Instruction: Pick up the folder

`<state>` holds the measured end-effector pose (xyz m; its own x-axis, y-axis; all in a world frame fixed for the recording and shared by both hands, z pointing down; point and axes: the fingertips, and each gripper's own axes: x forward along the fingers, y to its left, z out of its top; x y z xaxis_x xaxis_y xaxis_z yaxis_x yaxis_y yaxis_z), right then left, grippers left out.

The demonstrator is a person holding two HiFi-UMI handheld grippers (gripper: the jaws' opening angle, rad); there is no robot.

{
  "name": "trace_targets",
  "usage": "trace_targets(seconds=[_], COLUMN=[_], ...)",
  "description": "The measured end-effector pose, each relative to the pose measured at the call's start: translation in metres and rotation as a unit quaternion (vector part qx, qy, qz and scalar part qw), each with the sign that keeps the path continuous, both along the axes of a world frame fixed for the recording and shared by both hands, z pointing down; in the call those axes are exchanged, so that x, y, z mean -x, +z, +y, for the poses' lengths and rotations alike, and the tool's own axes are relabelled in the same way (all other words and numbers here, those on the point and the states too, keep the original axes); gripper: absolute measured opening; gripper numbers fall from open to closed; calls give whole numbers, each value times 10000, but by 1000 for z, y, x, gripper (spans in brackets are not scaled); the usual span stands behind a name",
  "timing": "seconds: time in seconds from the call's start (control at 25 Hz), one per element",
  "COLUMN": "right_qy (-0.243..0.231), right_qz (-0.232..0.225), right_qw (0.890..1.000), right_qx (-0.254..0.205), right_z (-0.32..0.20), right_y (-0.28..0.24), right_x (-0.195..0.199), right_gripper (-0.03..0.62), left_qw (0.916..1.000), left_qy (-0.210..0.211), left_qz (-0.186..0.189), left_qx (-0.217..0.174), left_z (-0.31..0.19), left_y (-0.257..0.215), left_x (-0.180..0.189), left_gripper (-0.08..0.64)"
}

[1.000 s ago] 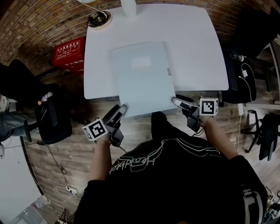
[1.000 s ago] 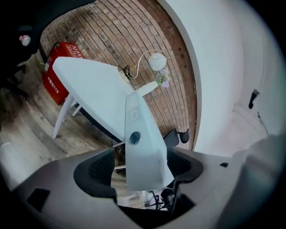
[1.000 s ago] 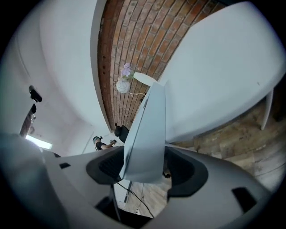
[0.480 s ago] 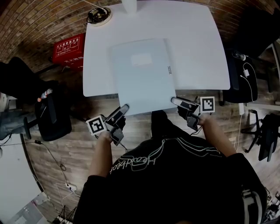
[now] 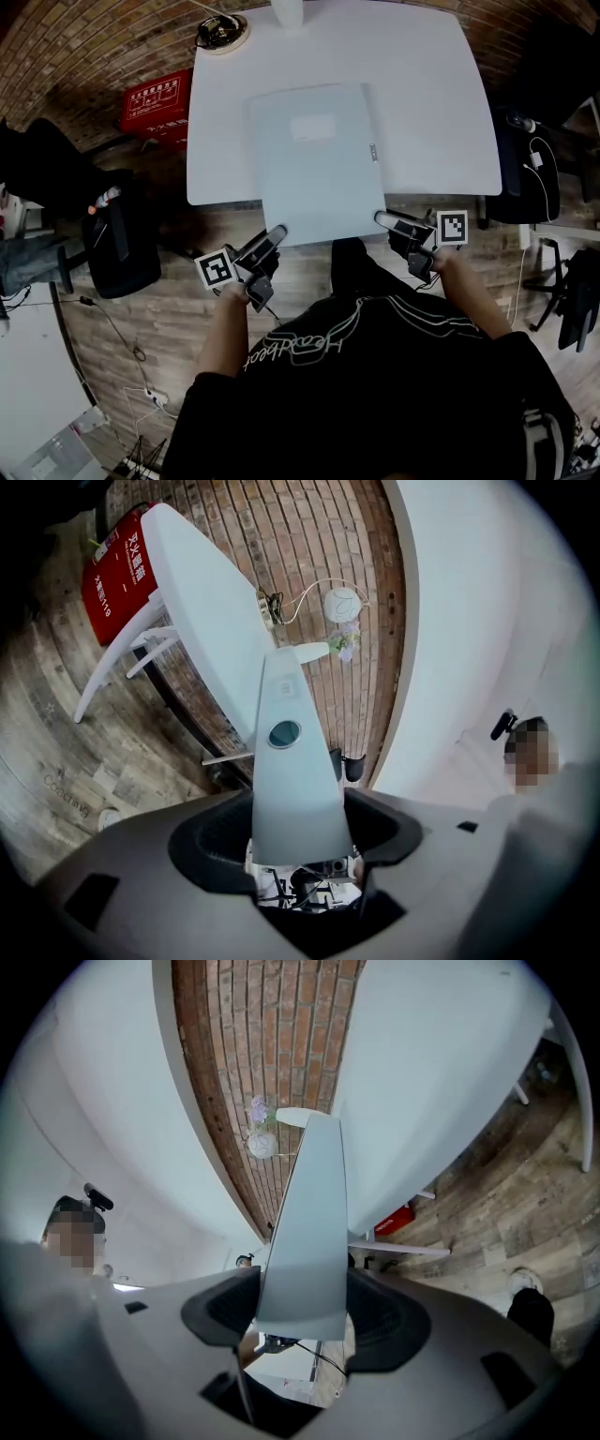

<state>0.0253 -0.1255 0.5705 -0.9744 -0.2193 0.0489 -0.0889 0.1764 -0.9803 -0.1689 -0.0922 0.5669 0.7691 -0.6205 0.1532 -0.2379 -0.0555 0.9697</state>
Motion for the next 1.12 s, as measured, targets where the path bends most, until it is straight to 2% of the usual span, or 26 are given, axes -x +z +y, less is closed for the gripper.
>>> trace_targets(seconds=[0.48,0.8,1.12], right_qy=[4,99,104], right_qz=[16,-5,-187], right_qw=[9999,9978,9897], right_qx=[-111,-654,-1412], right_z=[4,3,-1], right_y=[-6,-36,-102], right_x=[0,-4,-3], right_gripper=[261,261,261], left_qw=[9998,9970,9872], left_qy=[-121,-78,-131], left_qz=[-16,-153,-314], left_qx=[-171,-759,-1559], left_z=[-1,-4,-12], left_y=[-8,-41,-112], left_x=[1,1,0], left_gripper=[299,299,299])
